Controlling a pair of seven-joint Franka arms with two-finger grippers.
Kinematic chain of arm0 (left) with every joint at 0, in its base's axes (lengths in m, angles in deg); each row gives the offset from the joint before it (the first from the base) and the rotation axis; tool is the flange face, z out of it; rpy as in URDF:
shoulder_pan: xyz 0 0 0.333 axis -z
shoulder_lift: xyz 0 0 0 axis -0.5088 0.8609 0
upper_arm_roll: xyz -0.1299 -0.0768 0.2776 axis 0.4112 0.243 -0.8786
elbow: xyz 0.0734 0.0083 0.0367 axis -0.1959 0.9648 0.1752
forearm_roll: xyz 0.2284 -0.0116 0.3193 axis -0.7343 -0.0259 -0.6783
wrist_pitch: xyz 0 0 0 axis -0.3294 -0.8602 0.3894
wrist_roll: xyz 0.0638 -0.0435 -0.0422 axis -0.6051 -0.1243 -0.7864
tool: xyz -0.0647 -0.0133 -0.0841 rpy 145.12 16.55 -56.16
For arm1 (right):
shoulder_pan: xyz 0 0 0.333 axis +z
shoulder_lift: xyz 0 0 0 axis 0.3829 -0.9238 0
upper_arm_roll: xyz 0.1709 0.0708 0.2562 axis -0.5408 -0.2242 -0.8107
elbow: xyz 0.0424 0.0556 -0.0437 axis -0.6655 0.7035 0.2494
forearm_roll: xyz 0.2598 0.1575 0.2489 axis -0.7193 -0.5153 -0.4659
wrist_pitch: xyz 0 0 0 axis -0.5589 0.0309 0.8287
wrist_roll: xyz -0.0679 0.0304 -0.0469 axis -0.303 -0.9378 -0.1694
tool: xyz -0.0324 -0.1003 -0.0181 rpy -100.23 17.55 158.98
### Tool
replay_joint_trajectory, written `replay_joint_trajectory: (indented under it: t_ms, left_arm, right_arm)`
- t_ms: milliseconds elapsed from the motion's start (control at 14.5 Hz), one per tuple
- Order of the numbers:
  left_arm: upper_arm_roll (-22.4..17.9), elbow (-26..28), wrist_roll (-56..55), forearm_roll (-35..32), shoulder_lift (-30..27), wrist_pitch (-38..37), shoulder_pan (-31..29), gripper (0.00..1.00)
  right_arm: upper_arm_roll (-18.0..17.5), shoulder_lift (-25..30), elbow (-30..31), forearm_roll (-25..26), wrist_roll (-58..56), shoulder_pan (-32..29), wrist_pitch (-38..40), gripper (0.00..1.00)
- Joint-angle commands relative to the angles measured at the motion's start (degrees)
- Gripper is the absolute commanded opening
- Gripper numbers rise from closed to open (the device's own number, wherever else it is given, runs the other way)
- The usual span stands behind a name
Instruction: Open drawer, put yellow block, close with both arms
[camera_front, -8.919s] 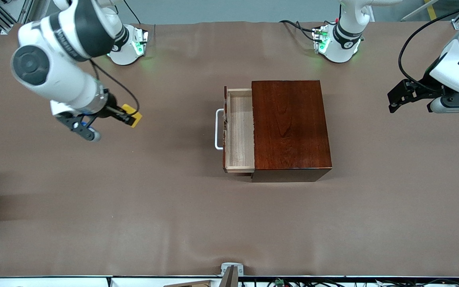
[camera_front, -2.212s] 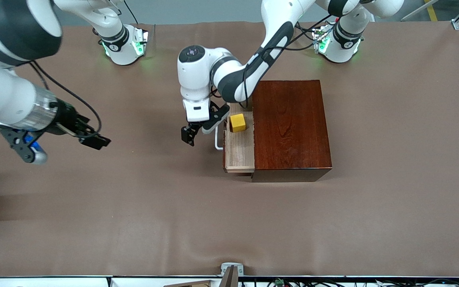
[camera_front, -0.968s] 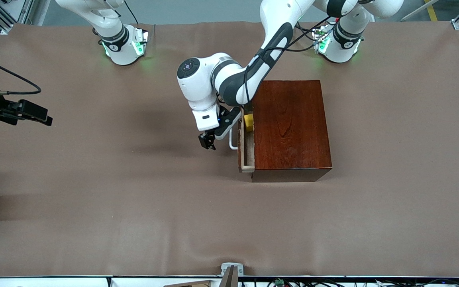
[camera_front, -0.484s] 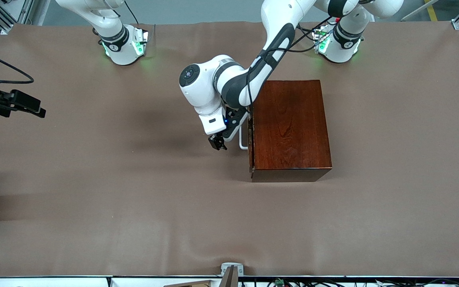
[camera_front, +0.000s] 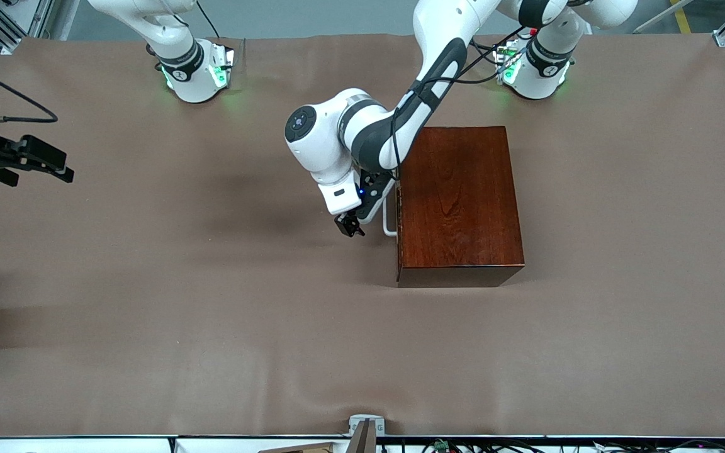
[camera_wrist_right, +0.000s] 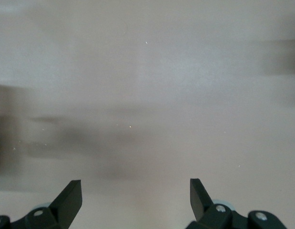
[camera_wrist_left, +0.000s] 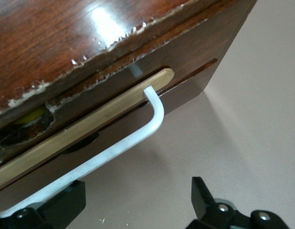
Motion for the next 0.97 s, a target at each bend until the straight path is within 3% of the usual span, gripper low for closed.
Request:
replay_joint_trajectory:
  t_ms: [0,277,622,899]
  left_arm:
    - [-0.1,0.0,0.1,-1.4,0.2,-2.3,0.2,1.0]
    - [0.2,-0.4,0.7,-1.1,0.2,-1.1,0.5,1.0]
    - [2.1,-0.8,0.8,-0.6,-1.2,8.2,0.6,1.0]
    - [1.4,-0.4,6.4,-1.0,-8.2,8.3,0.1,1.0]
  right_arm:
    - [-0.8,4.5,5.8,1.1,-1.7,-1.3,-2.0,1.0]
    - [-0.9,4.1,5.2,2.0,-2.5,-3.2,-2.0,1.0]
    - [-0.9,3.8,3.7,1.1,-2.2,-3.3,-0.9,1.0]
    - [-1.0,3.8,3.4,1.1,-2.0,-2.9,-0.9,1.0]
